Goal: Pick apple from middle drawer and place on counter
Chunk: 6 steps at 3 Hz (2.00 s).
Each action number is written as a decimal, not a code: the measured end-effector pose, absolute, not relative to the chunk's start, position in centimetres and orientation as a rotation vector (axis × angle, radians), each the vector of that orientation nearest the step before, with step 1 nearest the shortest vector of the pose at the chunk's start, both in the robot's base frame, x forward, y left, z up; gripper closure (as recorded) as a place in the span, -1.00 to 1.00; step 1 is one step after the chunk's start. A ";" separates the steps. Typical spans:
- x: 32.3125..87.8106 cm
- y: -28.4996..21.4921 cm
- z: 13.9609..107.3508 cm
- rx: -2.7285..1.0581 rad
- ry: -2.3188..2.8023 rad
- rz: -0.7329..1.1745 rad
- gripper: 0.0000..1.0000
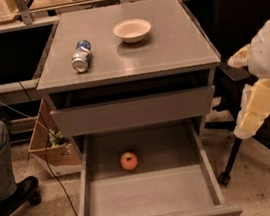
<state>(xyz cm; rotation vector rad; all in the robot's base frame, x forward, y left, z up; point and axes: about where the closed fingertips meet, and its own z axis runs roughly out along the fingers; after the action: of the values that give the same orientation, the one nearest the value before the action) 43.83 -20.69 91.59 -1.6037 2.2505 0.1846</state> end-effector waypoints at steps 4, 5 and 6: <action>44.0 -5.6 75.5 -1.338 1.981 0.889 -1.00; 45.4 -4.2 72.6 -1.297 2.011 0.887 -1.00; 48.4 -3.2 68.4 -1.225 2.002 0.882 -1.00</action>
Offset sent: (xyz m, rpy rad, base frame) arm -0.0016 0.1413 -0.1768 0.6722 0.0944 0.0347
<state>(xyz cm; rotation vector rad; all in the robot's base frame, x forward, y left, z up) 48.38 -3.17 68.38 -1.2248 2.0020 0.8821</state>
